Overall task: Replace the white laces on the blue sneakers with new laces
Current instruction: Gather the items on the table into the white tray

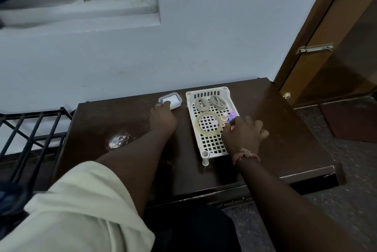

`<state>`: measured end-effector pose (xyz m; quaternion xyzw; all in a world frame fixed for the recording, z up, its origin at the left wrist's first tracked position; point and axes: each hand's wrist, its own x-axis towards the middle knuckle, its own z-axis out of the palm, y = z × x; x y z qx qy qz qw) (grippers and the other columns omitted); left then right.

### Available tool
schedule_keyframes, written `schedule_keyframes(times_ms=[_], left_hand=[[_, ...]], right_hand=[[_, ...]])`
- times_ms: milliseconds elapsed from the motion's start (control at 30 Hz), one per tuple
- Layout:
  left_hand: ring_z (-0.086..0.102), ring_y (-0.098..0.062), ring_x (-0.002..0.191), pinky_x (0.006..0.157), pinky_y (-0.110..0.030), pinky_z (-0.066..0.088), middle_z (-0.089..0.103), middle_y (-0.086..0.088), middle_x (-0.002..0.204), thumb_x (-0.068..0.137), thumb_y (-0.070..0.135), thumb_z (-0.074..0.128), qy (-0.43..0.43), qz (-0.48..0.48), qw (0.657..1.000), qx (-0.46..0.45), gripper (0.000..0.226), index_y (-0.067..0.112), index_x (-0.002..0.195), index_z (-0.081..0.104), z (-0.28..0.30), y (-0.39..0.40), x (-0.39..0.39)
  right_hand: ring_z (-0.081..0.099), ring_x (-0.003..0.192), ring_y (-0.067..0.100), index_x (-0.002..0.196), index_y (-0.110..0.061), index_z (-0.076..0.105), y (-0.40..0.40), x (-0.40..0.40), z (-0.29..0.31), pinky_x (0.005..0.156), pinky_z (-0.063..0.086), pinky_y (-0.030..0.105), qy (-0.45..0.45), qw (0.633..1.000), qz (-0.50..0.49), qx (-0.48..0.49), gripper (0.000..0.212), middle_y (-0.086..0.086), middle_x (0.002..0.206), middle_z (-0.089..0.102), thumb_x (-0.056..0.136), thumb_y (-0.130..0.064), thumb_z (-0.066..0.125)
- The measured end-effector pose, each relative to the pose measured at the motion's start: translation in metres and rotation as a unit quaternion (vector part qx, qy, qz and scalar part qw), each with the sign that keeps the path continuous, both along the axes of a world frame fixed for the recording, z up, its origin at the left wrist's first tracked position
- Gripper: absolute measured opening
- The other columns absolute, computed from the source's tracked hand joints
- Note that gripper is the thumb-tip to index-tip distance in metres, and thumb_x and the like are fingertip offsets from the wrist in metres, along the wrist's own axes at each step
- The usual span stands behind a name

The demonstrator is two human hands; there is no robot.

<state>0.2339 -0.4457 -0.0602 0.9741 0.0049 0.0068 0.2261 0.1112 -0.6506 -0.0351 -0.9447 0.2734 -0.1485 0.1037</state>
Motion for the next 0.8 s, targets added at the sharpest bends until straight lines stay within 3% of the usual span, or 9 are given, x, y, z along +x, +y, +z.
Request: schedule_keyframes(times_ms=[133,233,300,433,533,633,800], left_hand=[[0.041,-0.040,0.136,0.112,-0.045,0.037,0.035,-0.015,0.155,0.090,0.021,0.061,0.066,0.015,0.998,0.004,0.071,0.025,0.155,0.034,-0.006,0.012,0.032],[0.029,-0.035,0.147,0.117,-0.044,0.030,0.020,-0.010,0.166,0.084,0.034,0.077,0.087,0.003,0.996,0.010,0.096,0.023,0.161,0.021,-0.013,0.013,0.048],[0.028,-0.034,0.148,0.117,-0.044,0.029,0.020,-0.010,0.166,0.082,0.038,0.080,0.086,-0.002,0.996,0.011,0.101,0.019,0.160,0.019,-0.021,0.011,0.060],[0.038,-0.034,0.142,0.112,-0.042,0.037,0.038,-0.016,0.156,0.083,0.034,0.078,0.059,-0.009,0.998,0.005,0.087,0.013,0.155,0.032,-0.032,0.014,0.075],[0.054,-0.034,0.122,0.095,-0.040,0.047,0.055,-0.018,0.132,0.081,0.027,0.079,0.027,0.000,0.999,-0.031,0.060,0.012,0.134,0.053,-0.028,0.017,0.076],[0.058,-0.030,0.112,0.079,-0.032,0.044,0.061,-0.015,0.117,0.073,0.028,0.078,0.002,-0.016,0.996,-0.089,0.051,0.013,0.119,0.062,-0.023,0.022,0.070],[0.049,-0.025,0.122,0.086,-0.031,0.039,0.063,-0.008,0.119,0.071,0.023,0.084,-0.066,-0.072,0.987,-0.127,0.054,0.015,0.121,0.063,0.000,0.026,0.045]], right_hand=[[0.047,0.100,0.028,0.083,-0.023,0.069,0.008,0.016,-0.006,0.083,0.026,0.041,-0.041,0.998,0.050,-0.019,0.015,-0.002,0.096,0.062,0.086,-0.034,0.059],[0.049,0.098,0.027,0.080,-0.023,0.069,0.014,0.024,-0.015,0.081,0.025,0.039,-0.057,0.995,0.075,-0.023,0.013,-0.004,0.091,0.063,0.085,-0.031,0.060],[0.050,0.097,0.028,0.079,-0.022,0.069,0.017,0.028,-0.020,0.082,0.029,0.040,-0.062,0.994,0.089,-0.023,0.012,-0.004,0.088,0.064,0.084,-0.029,0.061],[0.052,0.098,0.031,0.077,-0.021,0.068,0.022,0.033,-0.028,0.083,0.033,0.042,-0.062,0.991,0.119,-0.019,0.010,-0.003,0.085,0.064,0.083,-0.027,0.063],[0.053,0.102,0.035,0.076,-0.021,0.068,0.023,0.036,-0.031,0.084,0.034,0.043,-0.060,0.991,0.123,-0.008,0.010,-0.003,0.083,0.064,0.083,-0.026,0.064],[0.052,0.098,0.033,0.077,-0.021,0.068,0.026,0.039,-0.027,0.083,0.036,0.043,-0.057,0.990,0.128,0.005,0.012,-0.002,0.085,0.064,0.085,-0.028,0.061],[0.051,0.099,0.029,0.084,-0.017,0.066,0.035,0.045,-0.011,0.087,0.039,0.043,-0.043,0.986,0.144,0.066,0.016,0.001,0.094,0.063,0.089,-0.028,0.057]])
